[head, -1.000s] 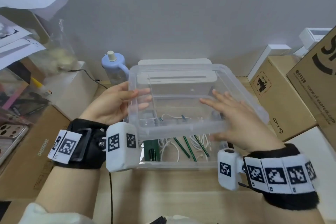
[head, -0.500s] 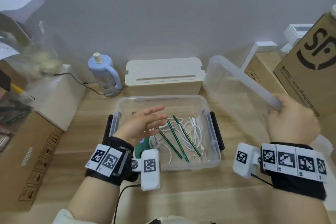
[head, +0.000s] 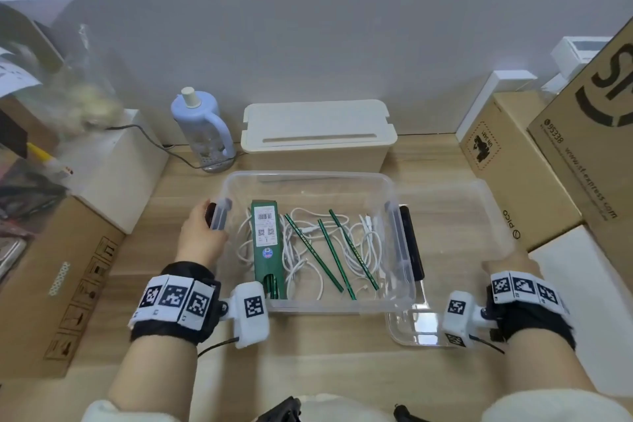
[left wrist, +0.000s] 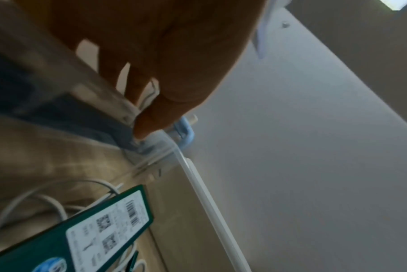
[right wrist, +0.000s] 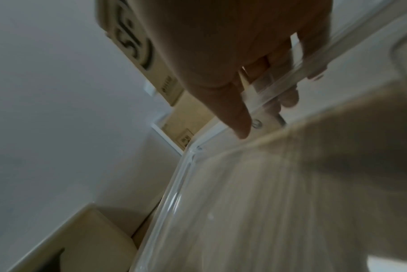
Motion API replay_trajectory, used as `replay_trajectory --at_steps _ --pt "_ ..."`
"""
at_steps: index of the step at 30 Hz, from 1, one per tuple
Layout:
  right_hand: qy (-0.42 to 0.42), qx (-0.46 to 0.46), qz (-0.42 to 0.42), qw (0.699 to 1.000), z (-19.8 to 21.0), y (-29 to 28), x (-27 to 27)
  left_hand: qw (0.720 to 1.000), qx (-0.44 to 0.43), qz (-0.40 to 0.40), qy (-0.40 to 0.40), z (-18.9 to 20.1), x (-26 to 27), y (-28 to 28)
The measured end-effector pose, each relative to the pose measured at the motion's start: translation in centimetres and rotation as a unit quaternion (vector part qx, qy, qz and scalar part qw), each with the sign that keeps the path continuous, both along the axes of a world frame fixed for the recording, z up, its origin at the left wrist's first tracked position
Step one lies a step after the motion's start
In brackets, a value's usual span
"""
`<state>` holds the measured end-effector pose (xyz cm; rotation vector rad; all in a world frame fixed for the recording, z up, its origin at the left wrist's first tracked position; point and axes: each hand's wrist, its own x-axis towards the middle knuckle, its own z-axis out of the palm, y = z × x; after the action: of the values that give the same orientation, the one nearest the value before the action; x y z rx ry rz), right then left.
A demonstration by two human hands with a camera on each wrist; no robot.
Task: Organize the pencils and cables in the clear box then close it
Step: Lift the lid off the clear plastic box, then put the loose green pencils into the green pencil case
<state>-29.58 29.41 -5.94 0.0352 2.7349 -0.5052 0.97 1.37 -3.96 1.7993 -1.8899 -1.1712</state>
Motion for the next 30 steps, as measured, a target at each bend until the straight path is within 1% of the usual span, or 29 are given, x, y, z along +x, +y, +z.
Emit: replay_trajectory --at_steps 1,3,5,7,9,11,14,16,18,20,22,23,24,25,26,28,29,30 --pt "-0.016 0.007 -0.007 1.0 -0.3 -0.1 0.2 0.999 0.026 -0.016 0.011 -0.4 0.3 -0.1" --pt "-0.032 -0.014 0.006 0.999 -0.3 -0.6 0.3 0.998 0.034 -0.041 0.014 -0.7 0.5 0.0" --pt "-0.036 -0.078 0.032 0.996 0.6 -1.7 0.3 0.998 0.042 -0.04 0.016 -0.9 0.5 -0.2" --pt "-0.015 -0.156 0.065 0.986 2.4 -3.3 0.8 0.998 0.054 -0.041 0.016 -0.9 0.5 -0.3" --pt "0.012 -0.236 0.112 0.965 4.9 -5.3 2.1 0.997 0.054 -0.049 0.011 -1.2 0.6 -0.4" --pt "0.011 -0.297 0.167 0.94 7.2 -7.6 4.0 0.997 0.058 -0.051 0.006 -1.3 0.8 -0.2" --pt "-0.064 -0.337 0.245 0.907 8.6 -11.5 6.9 0.997 0.061 -0.045 0.007 -1.3 0.7 0.5" --pt "-0.135 -0.32 0.291 0.891 7.9 -14.1 8.5 0.997 0.062 -0.038 0.01 -1.1 0.6 0.9" --pt "-0.199 -0.269 0.326 0.884 6.3 -16.0 10.0 0.998 0.061 -0.027 0.018 -0.4 0.4 1.3" --pt "-0.252 -0.203 0.351 0.879 4.4 -17.3 11.2 0.998 0.034 -0.028 0.034 0.9 0.0 1.8" --pt "-0.282 -0.143 0.36 0.878 2.4 -18.2 11.9 0.994 -0.004 -0.049 0.099 2.4 -1.0 2.3" --pt "-0.29 -0.129 0.353 0.88 1.4 -18.4 11.9 0.989 -0.002 -0.056 0.135 3.0 -1.6 2.5" --pt "-0.304 -0.126 0.337 0.882 0.5 -18.5 11.9 0.985 0.022 -0.063 0.156 3.5 -2.2 2.5" --pt "-0.32 -0.123 0.319 0.883 -0.1 -18.5 11.8 0.982 0.067 -0.064 0.164 3.7 -2.8 2.5" --pt "-0.332 -0.112 0.315 0.882 -0.7 -18.4 11.7 0.977 0.131 -0.061 0.156 3.8 -3.3 2.4" --pt "-0.354 -0.065 0.325 0.874 -1.3 -18.3 11.5 0.957 0.263 -0.054 0.111 3.5 -4.0 2.4" --pt "-0.364 -0.046 0.323 0.872 -1.7 -18.1 11.4 0.946 0.307 -0.053 0.092 3.2 -4.3 2.5" --pt "-0.374 -0.036 0.315 0.872 -2.2 -18.0 11.3 0.939 0.33 -0.055 0.077 3.0 -4.5 2.7"
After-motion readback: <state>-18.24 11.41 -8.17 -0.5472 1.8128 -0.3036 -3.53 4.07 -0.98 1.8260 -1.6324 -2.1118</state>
